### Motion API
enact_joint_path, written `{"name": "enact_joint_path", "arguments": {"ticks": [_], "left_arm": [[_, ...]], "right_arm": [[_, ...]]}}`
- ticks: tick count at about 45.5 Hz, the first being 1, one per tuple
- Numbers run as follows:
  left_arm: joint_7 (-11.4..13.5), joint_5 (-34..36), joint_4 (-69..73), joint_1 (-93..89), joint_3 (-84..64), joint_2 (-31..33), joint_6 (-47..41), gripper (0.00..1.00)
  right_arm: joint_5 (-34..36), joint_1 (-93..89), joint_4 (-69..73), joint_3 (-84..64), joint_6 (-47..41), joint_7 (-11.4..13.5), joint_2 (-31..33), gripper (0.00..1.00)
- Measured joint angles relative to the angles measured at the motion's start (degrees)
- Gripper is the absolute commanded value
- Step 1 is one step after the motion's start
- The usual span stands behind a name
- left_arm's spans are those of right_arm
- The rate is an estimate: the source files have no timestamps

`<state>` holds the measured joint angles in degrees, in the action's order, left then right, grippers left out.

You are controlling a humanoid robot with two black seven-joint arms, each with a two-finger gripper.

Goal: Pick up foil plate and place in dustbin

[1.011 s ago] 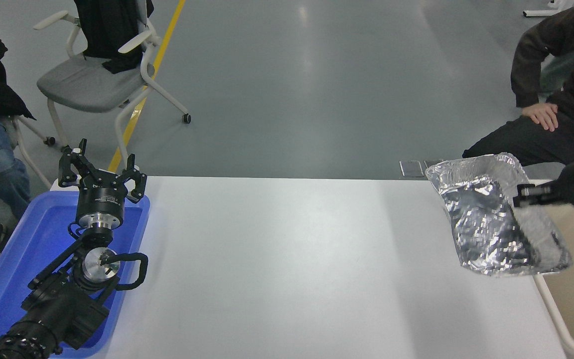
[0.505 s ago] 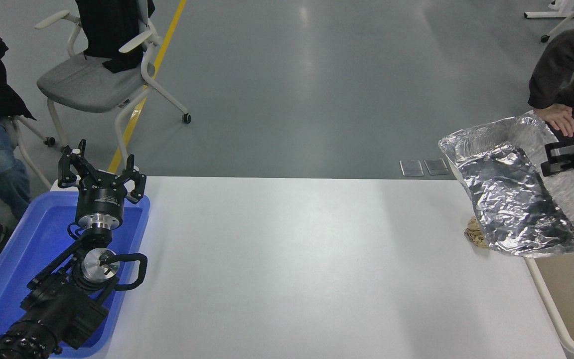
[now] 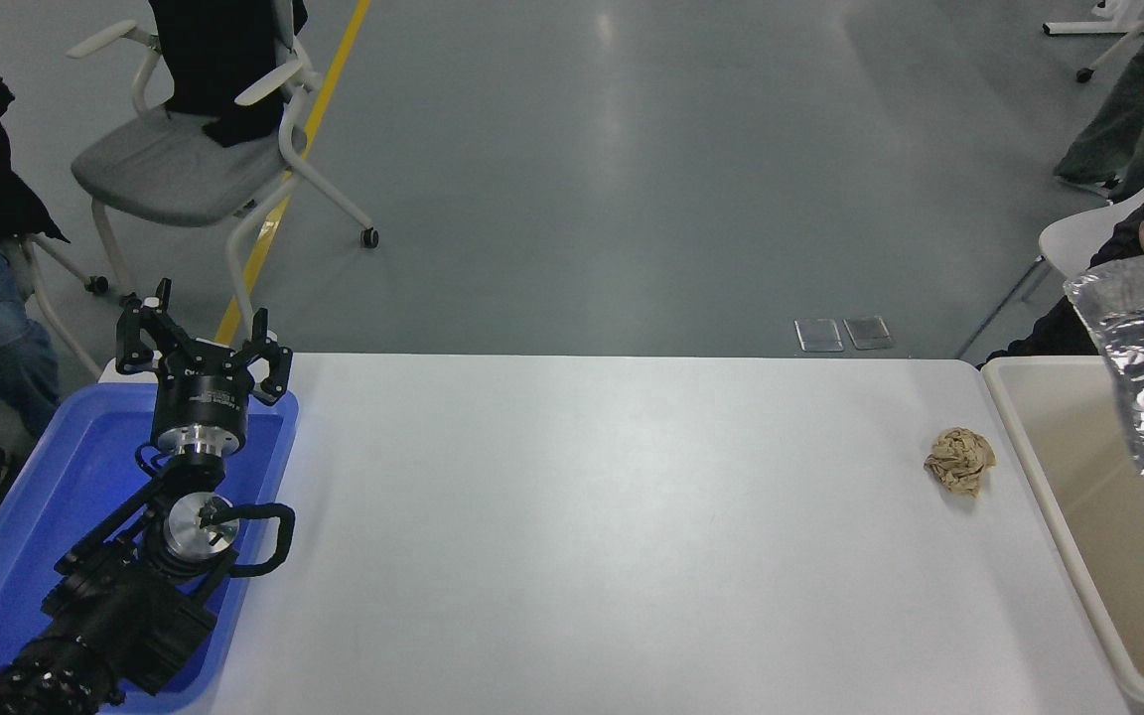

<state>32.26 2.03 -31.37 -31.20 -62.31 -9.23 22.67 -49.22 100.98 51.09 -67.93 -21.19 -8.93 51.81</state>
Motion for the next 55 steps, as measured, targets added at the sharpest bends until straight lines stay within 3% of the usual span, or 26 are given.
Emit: {"name": "enact_joint_path", "arguments": {"ticks": [16, 32, 33, 34, 36, 37, 55], "left_arm": [[0.00, -0.01, 0.02, -0.03, 0.00, 0.00, 0.00, 0.99], [-0.01, -0.04, 0.06, -0.07, 0.00, 0.00, 0.00, 0.99], [0.00, -0.04, 0.06, -0.08, 0.00, 0.00, 0.00, 0.99], [0.00, -0.04, 0.06, -0.08, 0.00, 0.00, 0.00, 0.99], [0.00, -0.04, 0.06, -0.08, 0.00, 0.00, 0.00, 0.99], [0.00, -0.04, 0.07, -0.08, 0.00, 0.00, 0.00, 0.99], [0.00, -0.02, 0.08, -0.09, -0.01, 0.00, 0.00, 0.99]], "right_arm": [[0.41, -39.53, -24.93, 16.95, 18.22, 0.04, -7.84, 0.00], [0.93, -53.18, -33.71, 22.78, 24.85, 0.62, -14.38, 0.00], [0.96, -53.63, -34.09, 23.03, 25.14, 0.64, -14.76, 0.05], [0.99, -53.90, -34.33, 23.19, 25.29, 0.67, -15.00, 0.20], [1.04, -54.44, -34.84, 23.79, 25.65, 0.72, -15.54, 0.79], [1.07, -54.62, -35.04, 24.04, 25.77, 0.76, -15.74, 1.00], [2.14, -54.73, -34.49, 27.49, 26.23, 0.98, -16.89, 1.00]]}}
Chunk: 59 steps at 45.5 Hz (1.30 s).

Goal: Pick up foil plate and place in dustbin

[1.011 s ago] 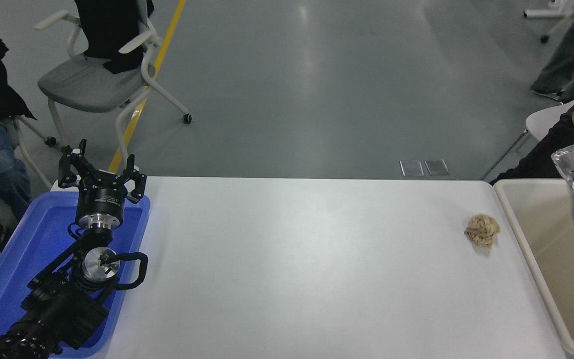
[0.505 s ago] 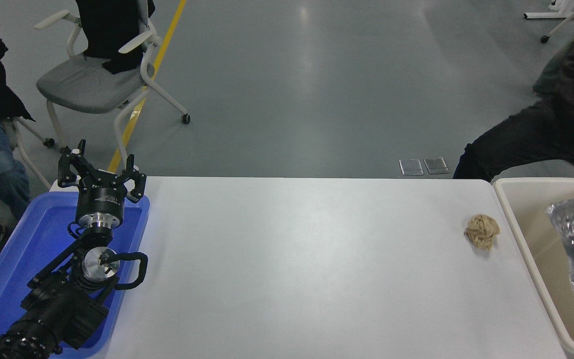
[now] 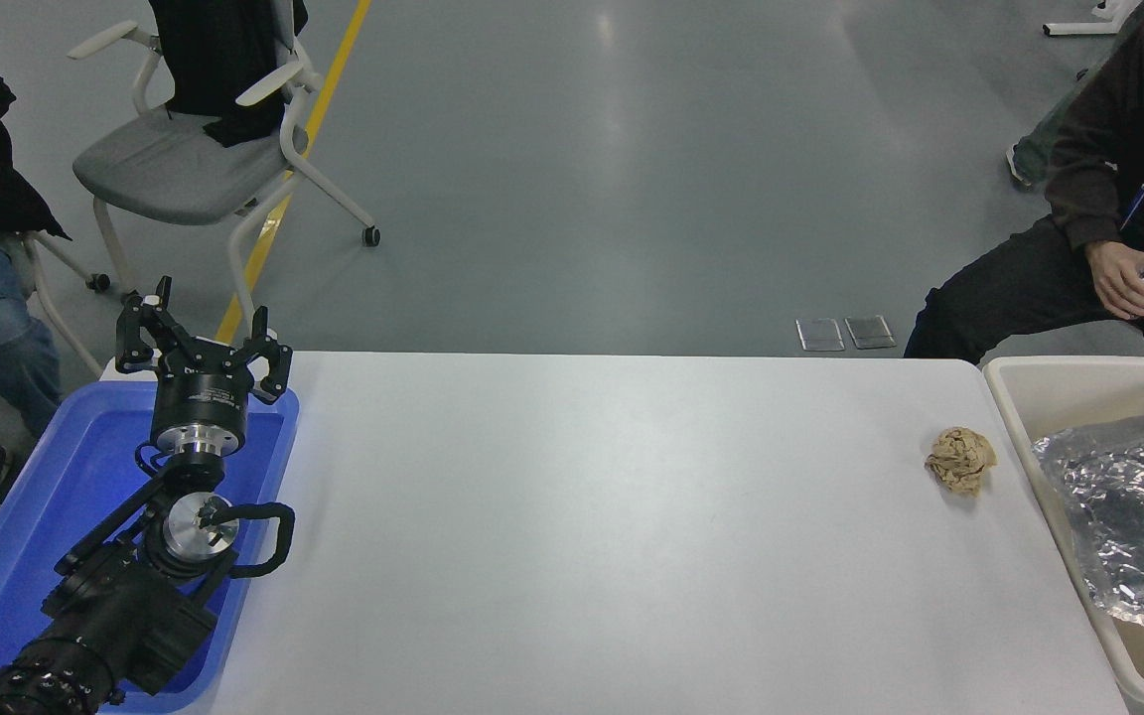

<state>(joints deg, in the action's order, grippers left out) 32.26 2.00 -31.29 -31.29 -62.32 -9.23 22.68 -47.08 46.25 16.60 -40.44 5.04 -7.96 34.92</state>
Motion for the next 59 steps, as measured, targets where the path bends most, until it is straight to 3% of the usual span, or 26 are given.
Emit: {"name": "enact_joint_path", "arguments": {"ticks": [10, 22, 36, 48, 59], "left_arm": [[0.00, 0.01, 0.00, 0.00, 0.00, 0.00, 0.00, 0.99], [0.00, 0.02, -0.05, -0.01, 0.04, 0.00, 0.00, 0.99], [-0.05, 0.02, -0.08, 0.00, 0.08, 0.04, 0.00, 0.99], [-0.06, 0.02, -0.08, 0.01, 0.09, 0.04, 0.00, 0.99], [-0.06, 0.02, -0.06, 0.04, 0.09, 0.01, 0.00, 0.99]], "right_arm": [[0.32, 5.10, 6.14, -0.14, -0.71, -0.04, 2.78, 1.00], [0.02, 20.99, 24.68, -4.22, -3.27, -0.05, 10.18, 1.00], [2.06, 46.49, 49.71, -14.30, -17.04, -0.16, 15.33, 1.00], [11.81, 62.39, 63.55, -18.76, -31.11, -0.13, 13.02, 1.00], [23.55, 74.87, 67.94, -22.05, -41.13, -0.14, 4.53, 1.00]]}}
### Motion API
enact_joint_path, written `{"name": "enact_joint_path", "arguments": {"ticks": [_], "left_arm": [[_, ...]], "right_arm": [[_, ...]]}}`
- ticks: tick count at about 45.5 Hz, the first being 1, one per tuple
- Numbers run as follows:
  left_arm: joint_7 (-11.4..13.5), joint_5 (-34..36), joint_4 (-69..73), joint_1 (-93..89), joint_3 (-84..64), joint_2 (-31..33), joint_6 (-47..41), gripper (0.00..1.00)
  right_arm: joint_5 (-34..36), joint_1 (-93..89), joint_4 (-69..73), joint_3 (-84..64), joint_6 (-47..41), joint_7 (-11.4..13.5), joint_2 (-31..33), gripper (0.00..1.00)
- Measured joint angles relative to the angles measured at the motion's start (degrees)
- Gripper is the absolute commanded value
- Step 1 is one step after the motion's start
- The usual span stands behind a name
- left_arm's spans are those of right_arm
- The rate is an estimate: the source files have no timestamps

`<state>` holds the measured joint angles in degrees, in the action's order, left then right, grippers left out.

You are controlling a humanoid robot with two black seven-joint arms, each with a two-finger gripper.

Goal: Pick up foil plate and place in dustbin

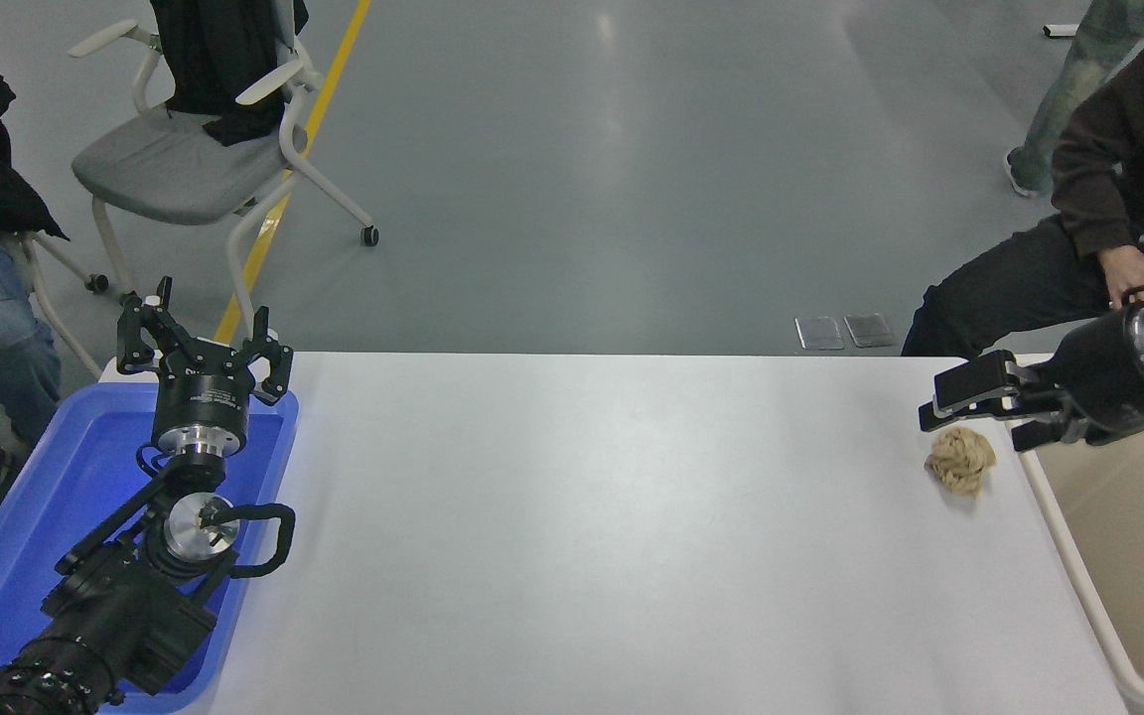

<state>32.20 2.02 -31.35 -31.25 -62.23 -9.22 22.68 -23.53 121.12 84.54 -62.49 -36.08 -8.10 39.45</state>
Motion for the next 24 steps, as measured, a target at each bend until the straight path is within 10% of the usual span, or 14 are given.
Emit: {"name": "enact_joint_path", "arguments": {"ticks": [24], "left_arm": [[0.07, 0.00, 0.05, 0.09, -0.07, -0.01, 0.00, 0.99]], "right_arm": [[14.40, 12.65, 2.29, -3.15, -8.12, 0.04, -20.12, 1.00]]}}
